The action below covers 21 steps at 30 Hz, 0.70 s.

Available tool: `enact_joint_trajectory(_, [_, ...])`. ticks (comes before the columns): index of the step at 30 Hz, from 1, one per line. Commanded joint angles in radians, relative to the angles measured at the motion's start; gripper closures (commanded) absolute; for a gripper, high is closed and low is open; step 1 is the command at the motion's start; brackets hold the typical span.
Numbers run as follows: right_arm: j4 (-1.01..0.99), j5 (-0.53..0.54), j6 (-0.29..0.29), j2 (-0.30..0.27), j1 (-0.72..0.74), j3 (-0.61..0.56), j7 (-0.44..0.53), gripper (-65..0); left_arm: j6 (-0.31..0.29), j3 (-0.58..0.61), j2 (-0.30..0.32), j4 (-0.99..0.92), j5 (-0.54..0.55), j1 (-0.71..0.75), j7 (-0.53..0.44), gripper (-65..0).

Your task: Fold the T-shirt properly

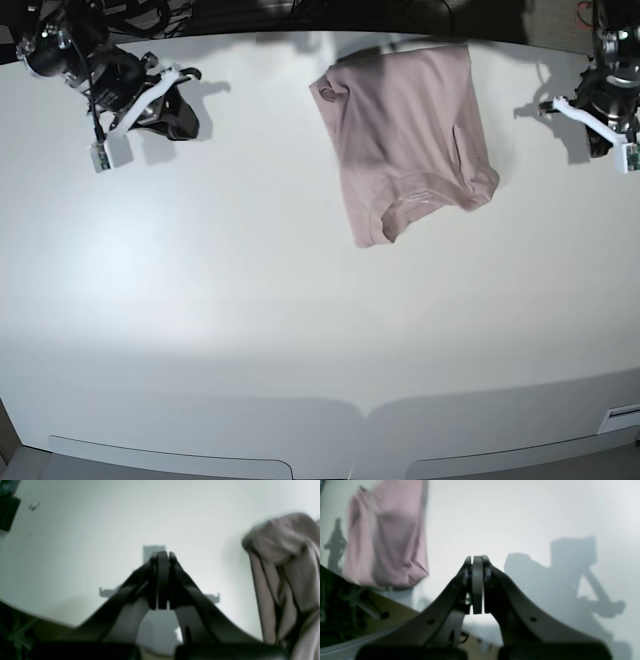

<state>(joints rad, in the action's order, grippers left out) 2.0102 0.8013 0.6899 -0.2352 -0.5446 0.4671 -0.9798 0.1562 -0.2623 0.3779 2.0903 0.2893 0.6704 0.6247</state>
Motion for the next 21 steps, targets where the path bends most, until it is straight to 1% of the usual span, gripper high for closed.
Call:
enact_joint_trajectory(1, [0.019, 0.052, 0.008, -0.008, -0.016, 0.027, -0.003, 0.0, 0.005, -0.02, 0.011, 0.021, 0.001, 0.043, -0.026, 0.0])
enact_joint_trajectory(4, [0.019, 0.126, 0.008, -0.009, -0.057, 0.102, -0.063, 0.0, 0.005, -0.038, 0.01, 0.021, 0.0, 0.148, -0.047, 0.0])
enact_joint_trajectory(6, [0.019, 0.15, 0.008, -0.008, -0.086, 0.151, -0.1, 0.0, 0.005, -0.038, 0.009, 0.021, 0.0, 0.211, -0.054, 0.0])
enact_joint_trajectory(10, [0.019, 0.153, 0.008, -0.008, -0.158, 0.238, -0.134, 0.0, 0.004, -0.038, 0.002, 0.021, 0.0, 0.32, -0.071, 0.0])
enact_joint_trajectory(14, [0.019, 0.153, 0.008, -0.008, -0.246, 0.265, -0.185, 0.0, 0.0, -0.038, 0.001, 0.016, 0.0, 0.412, -0.078, 0.0])
enact_joint_trajectory(17, [0.019, 0.145, 0.008, -0.005, -0.315, 0.265, -0.192, 0.0, -0.065, -0.038, -0.018, -0.009, 0.0, 0.459, -0.093, 0.0])
enact_joint_trajectory(19, [0.015, 0.138, 0.008, 0.001, -0.352, 0.265, -0.192, 0.0, -0.124, -0.038, -0.047, -0.05, 0.0, 0.475, -0.115, 0.0])
enact_joint_trajectory(21, [0.004, 0.118, 0.008, 0.019, -0.378, 0.264, -0.191, 0.0, -0.196, -0.038, -0.079, -0.117, 0.0, 0.476, -0.132, 0.0])
